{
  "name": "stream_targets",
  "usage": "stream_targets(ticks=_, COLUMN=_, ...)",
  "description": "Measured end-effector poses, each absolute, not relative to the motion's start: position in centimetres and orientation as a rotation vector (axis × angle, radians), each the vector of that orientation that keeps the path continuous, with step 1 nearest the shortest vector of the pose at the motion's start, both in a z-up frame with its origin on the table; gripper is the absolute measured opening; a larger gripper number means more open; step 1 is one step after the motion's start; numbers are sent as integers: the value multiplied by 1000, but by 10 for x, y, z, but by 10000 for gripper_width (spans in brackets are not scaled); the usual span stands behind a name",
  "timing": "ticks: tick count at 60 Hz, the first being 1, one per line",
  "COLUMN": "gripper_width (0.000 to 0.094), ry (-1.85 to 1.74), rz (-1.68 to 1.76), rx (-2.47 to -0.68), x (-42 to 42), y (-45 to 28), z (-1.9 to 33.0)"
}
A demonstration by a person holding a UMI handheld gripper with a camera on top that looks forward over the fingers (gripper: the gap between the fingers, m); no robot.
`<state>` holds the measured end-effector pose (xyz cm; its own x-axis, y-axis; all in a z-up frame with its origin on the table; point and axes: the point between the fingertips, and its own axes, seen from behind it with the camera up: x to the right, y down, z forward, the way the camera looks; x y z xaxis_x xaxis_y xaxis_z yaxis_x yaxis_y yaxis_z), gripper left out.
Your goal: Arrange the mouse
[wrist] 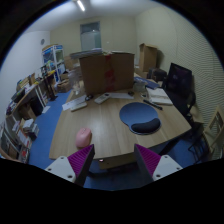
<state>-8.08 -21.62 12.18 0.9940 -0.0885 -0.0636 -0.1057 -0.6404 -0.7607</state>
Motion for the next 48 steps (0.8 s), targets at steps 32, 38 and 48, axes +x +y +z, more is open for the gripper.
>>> stream_targets(ticks=32, gripper_width=815, ry=74, rz=218, rx=-2261, x=-188, y=-175, z=40)
stream_targets(ticks=38, gripper_width=813, ry=30, rz=161, rx=-2230, x=-205, y=-146, z=20)
stream_targets(ticks=48, gripper_width=828, ry=40, rz=101, rx=-2225, x=-215, y=-108, z=-11)
